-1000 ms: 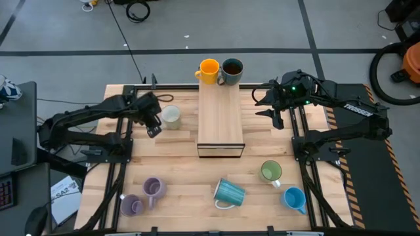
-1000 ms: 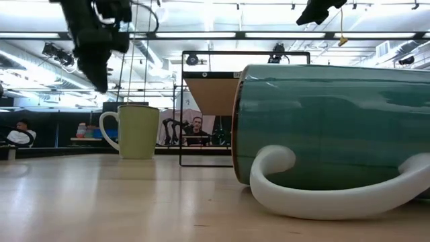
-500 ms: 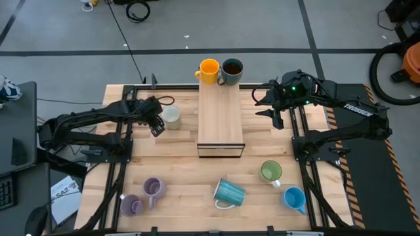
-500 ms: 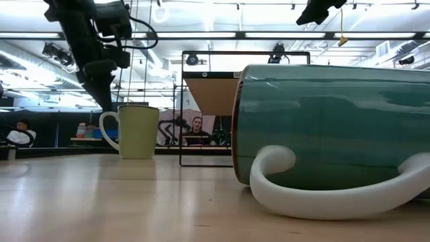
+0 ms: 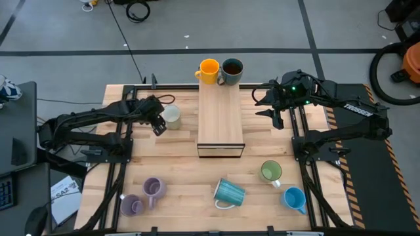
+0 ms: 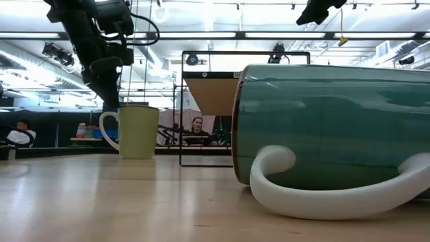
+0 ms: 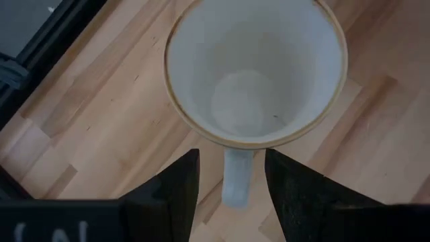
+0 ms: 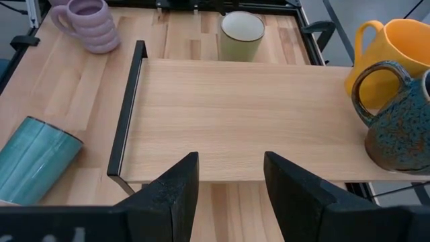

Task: Place coffee mugs
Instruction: Put the left light green mug on the shelf

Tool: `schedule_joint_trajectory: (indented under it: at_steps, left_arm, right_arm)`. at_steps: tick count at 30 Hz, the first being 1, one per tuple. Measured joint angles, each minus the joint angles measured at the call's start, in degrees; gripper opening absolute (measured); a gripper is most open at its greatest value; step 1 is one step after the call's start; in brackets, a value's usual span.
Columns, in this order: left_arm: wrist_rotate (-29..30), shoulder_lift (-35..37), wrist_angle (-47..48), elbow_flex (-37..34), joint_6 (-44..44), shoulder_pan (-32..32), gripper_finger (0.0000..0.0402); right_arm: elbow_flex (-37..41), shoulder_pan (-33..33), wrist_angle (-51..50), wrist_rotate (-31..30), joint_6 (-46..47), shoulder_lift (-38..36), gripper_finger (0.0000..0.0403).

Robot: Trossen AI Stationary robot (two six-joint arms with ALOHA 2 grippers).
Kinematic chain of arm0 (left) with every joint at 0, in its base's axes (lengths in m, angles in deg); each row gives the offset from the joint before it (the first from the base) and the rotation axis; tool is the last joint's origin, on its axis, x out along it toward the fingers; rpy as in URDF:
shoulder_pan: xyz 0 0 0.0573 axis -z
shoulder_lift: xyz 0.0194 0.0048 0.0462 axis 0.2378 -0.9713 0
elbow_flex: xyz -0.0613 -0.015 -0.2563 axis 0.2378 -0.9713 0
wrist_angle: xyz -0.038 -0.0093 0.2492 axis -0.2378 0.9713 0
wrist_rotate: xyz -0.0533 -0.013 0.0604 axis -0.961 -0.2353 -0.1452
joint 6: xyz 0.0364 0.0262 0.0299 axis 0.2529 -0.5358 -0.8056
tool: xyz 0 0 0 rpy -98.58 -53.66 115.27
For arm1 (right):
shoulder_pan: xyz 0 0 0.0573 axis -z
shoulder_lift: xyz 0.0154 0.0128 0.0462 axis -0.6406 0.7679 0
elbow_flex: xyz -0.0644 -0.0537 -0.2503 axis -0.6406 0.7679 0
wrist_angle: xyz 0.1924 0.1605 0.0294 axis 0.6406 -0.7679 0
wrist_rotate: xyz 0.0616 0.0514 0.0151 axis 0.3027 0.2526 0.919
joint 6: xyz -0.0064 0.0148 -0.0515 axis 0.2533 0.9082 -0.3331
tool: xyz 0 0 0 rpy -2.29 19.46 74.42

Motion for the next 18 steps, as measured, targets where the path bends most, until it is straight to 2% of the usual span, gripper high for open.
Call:
schedule_joint_trajectory:
  at_steps: [6,18]
  left_arm:
    - [0.0,-1.6,0.7,0.0,-0.1,0.0,0.0176]
    - [-0.7,-9.6,-1.3,0.0,-1.6,0.0,0.0176]
  right_arm:
    - [0.0,0.0,0.0,0.0,0.0,0.0,0.0174]
    - [0.0,0.0,0.0,0.0,0.0,0.0,0.0174]
